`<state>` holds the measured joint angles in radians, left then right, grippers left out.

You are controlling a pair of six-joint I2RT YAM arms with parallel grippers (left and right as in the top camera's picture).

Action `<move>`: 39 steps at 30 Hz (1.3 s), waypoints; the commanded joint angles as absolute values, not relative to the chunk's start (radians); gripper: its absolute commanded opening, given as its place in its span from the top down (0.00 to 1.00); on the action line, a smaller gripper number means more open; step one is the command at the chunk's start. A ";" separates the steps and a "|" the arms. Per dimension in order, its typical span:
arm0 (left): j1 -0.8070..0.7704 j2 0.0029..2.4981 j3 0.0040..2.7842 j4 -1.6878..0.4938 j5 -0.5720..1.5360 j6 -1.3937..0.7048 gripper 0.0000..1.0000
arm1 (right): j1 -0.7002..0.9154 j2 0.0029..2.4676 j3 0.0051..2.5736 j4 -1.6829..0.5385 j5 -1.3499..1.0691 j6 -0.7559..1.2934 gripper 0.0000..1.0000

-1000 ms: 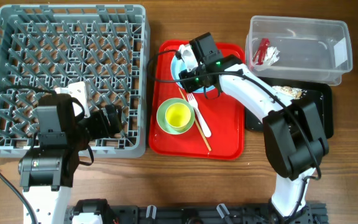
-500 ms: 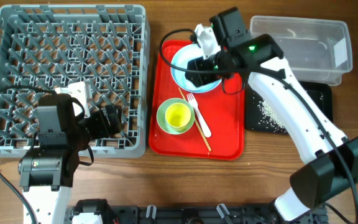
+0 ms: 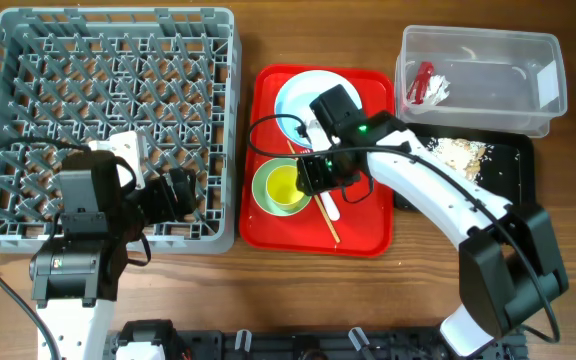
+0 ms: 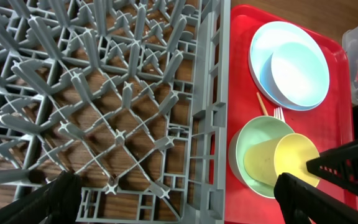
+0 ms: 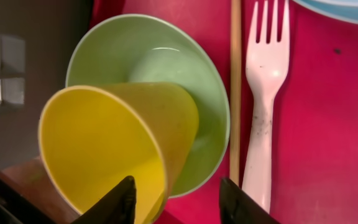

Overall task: Sort waste into correct bins and load items into the dishwasher rack
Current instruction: 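Grasp the yellow cup from the green bowl with the right gripper, then hand the yellow cup from the right gripper to the left gripper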

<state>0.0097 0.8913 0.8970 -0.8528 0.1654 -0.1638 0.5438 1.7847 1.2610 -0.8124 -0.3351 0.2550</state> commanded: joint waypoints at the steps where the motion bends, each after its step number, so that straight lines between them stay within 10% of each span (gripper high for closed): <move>1: 0.018 0.893 0.913 -0.850 0.163 -0.172 0.00 | 0.552 1.824 1.249 -0.793 -0.315 0.307 0.59; 13: 0.018 0.893 0.913 -0.850 0.163 -0.172 0.00 | 0.550 1.833 1.314 -0.841 -0.315 0.340 0.95; 39: 0.018 1.127 0.913 -0.284 1.171 -0.196 0.00 | 0.314 1.672 1.449 -0.636 -1.331 0.370 0.96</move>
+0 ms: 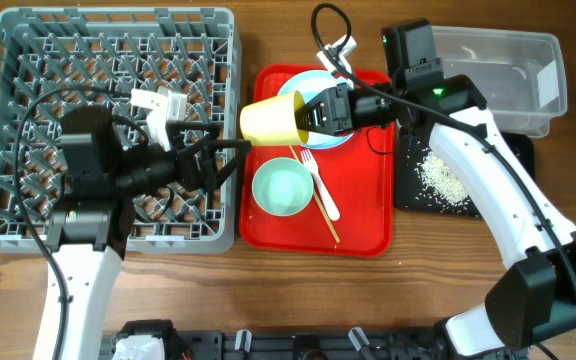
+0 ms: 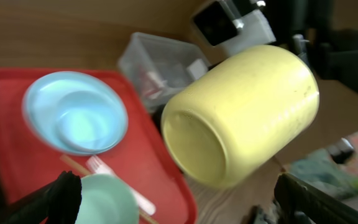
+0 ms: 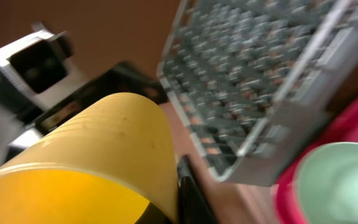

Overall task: Sort waste into correct bins and load items into the dishwasher rack
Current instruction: 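Hand the yellow cup from the right gripper to the left gripper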

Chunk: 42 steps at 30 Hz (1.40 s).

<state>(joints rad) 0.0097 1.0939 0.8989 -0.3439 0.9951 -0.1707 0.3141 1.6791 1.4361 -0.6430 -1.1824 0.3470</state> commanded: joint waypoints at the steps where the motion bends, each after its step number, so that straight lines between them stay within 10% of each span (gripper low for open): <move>1: 0.018 1.134 0.913 -0.260 1.179 -0.212 0.00 | 0.314 1.672 1.449 -0.636 -1.340 0.371 0.96; 19: -0.105 1.146 0.913 0.015 1.249 -0.304 0.01 | 0.326 1.672 1.449 -0.636 -1.389 0.403 0.96; 42: -0.112 1.145 0.913 0.042 1.250 -0.304 0.40 | 0.334 1.672 1.449 -0.637 -1.385 0.403 0.94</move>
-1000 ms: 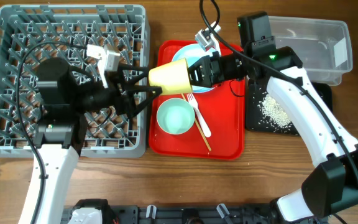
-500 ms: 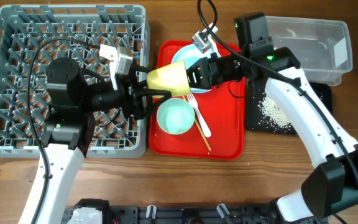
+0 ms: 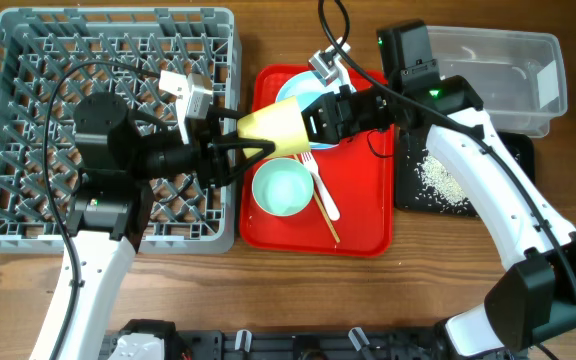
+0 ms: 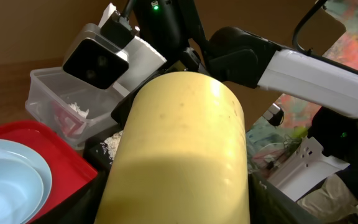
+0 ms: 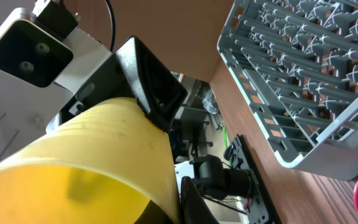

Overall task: Sort waste into correct bins and load items into the dishwasher rack
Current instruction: 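Hand the yellow cup from the right gripper to the left gripper, then place the yellow cup into the dish rack with the left gripper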

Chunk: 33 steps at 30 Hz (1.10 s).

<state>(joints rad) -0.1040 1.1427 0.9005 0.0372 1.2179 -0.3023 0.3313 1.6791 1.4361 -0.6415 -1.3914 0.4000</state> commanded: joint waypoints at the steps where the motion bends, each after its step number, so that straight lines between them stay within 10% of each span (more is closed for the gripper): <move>1: -0.112 1.145 0.913 0.042 1.250 -0.304 0.41 | 0.334 1.672 1.449 -0.637 -1.385 0.403 0.94; 13: -0.112 1.145 0.913 0.041 1.249 -0.303 0.38 | 0.334 1.672 1.449 -0.637 -1.385 0.403 0.94; 21: -0.081 1.146 0.913 0.013 1.210 -0.295 0.50 | 0.323 1.672 1.449 -0.638 -1.358 0.404 0.60; 33: 0.072 1.145 0.913 -0.329 0.889 -0.187 0.52 | 0.258 1.669 1.449 -0.871 -0.783 0.299 0.51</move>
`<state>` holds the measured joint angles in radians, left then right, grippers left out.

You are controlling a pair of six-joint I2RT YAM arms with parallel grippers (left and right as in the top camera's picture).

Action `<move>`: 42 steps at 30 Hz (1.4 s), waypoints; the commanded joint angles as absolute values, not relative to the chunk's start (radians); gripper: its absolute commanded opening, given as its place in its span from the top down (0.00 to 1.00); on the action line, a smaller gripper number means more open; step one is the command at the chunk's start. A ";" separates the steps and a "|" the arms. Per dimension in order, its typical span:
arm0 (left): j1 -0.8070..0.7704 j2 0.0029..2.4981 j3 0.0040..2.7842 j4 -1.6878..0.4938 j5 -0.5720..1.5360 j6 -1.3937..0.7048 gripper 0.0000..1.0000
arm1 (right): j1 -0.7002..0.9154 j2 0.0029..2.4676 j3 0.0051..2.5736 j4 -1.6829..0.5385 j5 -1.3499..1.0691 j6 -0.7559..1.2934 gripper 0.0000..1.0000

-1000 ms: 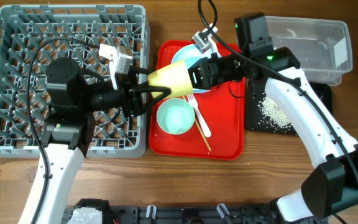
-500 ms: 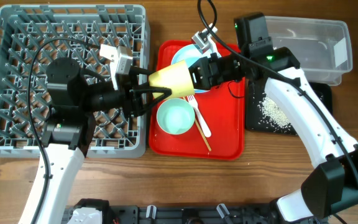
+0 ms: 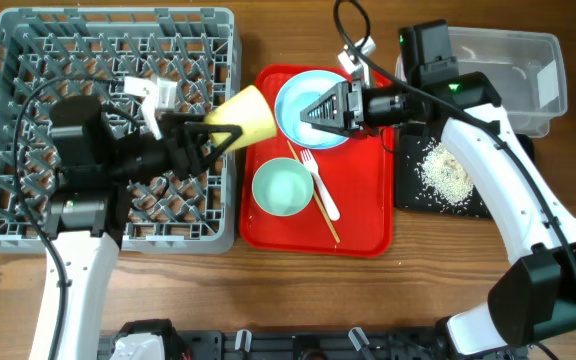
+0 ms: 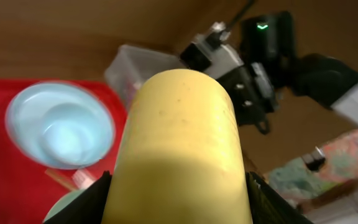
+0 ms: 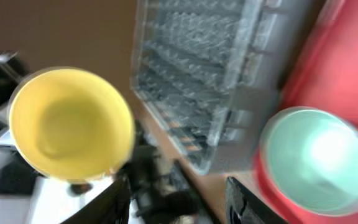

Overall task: Sort waste into correct bins and load items into the dishwasher rack
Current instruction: 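Place the yellow cup into the dish rack with the left gripper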

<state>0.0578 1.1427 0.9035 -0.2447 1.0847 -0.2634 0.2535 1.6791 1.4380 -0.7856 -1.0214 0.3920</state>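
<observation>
The yellow cup [image 3: 248,112] lies on its side in the air over the gap between the grey dishwasher rack [image 3: 68,60] and the red tray [image 3: 368,225]. My left gripper [image 3: 213,135] is shut on its base end. In the left wrist view the cup [image 4: 179,143] fills the space between the fingers. My right gripper [image 3: 313,110] hangs open over the tray, a little to the right of the cup and apart from it. Its camera looks into the cup's mouth [image 5: 70,121].
On the tray lie a green bowl [image 3: 282,187], a white fork [image 3: 320,188], a wooden chopstick [image 3: 320,212] and a blue plate with a bowl [image 3: 293,92]. A clear bin [image 3: 488,75] and a black tray with rice [image 3: 448,175] stand to the right.
My right gripper has let go of the yellow cup's rim and now sits open farther right. The left gripper keeps the cup alone and has moved it slightly left, toward the rack.
The yellow cup first lay in the green bowl with my right gripper at its rim and my left open over the rack. Then the right held it in the air facing the open left gripper. Then both had it. Now only the left holds it.
</observation>
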 commanded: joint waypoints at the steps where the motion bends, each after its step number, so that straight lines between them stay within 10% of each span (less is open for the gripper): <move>1: 0.072 1.143 0.913 -0.371 0.813 -0.186 0.54 | 0.258 1.666 1.449 -0.919 -0.738 0.276 0.51; 6: 0.072 1.094 0.916 -0.582 0.459 -0.187 0.74 | 0.258 1.613 1.449 -1.119 -0.521 0.200 0.51; 14: 0.072 0.981 0.921 -0.815 0.212 -0.187 0.78 | 0.258 1.490 1.449 -1.264 -0.355 0.187 0.51; 42: 0.092 0.982 0.978 -1.004 -0.028 -0.187 0.96 | 0.258 1.352 1.449 -1.327 -0.011 0.281 0.50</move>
